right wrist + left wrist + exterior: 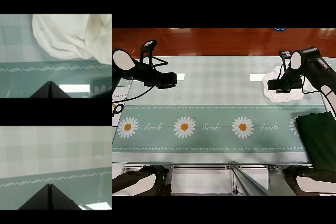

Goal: Fold the shirts.

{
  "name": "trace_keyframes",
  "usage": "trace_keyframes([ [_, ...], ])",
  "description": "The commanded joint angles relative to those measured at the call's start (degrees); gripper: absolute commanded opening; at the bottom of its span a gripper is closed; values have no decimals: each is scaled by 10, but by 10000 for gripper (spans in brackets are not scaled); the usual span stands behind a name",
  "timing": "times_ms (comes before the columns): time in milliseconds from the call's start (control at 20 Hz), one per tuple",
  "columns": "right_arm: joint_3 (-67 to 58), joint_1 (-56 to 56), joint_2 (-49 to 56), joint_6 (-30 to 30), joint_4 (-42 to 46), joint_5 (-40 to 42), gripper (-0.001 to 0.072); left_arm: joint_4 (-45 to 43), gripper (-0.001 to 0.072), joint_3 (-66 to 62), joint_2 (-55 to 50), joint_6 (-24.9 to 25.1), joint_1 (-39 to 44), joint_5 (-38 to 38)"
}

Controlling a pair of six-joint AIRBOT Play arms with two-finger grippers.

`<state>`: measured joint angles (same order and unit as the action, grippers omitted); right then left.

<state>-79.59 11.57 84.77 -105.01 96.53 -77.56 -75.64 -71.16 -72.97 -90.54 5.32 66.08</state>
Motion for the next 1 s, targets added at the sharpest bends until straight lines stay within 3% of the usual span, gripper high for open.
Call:
trace_keyframes([
  [0,0,0,0,0,0,0,25,0,19,0,0,0,0,0],
  [750,0,0,0,0,0,0,25,0,19,0,0,0,0,0],
  [950,0,0,0,1,21,79,25,0,20,-1,-5,0,0,-44],
])
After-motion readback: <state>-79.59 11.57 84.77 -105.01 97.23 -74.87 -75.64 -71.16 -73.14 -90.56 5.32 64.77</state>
